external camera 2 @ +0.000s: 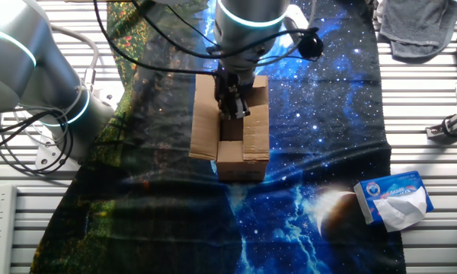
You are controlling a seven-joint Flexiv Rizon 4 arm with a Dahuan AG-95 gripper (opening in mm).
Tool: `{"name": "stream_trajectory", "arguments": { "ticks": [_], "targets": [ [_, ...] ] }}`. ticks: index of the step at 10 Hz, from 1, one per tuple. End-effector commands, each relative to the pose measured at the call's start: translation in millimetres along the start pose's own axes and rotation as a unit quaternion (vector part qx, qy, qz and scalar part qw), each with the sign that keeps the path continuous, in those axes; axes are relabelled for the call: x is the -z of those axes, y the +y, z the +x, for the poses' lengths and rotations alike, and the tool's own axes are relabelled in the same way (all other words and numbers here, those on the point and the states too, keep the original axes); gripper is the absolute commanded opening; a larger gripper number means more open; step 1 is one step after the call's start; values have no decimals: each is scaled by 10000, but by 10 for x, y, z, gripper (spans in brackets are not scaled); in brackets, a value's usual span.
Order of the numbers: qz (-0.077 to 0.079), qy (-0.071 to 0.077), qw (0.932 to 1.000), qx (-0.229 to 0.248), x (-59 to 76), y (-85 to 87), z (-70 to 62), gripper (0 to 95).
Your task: Cover the box
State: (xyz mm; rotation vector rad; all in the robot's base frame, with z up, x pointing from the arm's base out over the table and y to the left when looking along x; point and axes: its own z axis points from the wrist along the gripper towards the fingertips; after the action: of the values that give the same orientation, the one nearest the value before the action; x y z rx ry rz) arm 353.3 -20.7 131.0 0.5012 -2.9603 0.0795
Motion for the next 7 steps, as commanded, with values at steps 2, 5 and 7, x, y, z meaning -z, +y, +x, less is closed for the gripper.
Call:
{"name": "stream_trajectory", "arguments": {
  "ticks": [2, 5, 7],
  "targets": [
    [-25, -220, 9997, -89, 27, 8, 43, 0],
    [-8, -250, 9995, -196, 27, 8, 43, 0],
    [-6, -303, 9994, -189, 27, 8, 43, 0]
  ]
}}
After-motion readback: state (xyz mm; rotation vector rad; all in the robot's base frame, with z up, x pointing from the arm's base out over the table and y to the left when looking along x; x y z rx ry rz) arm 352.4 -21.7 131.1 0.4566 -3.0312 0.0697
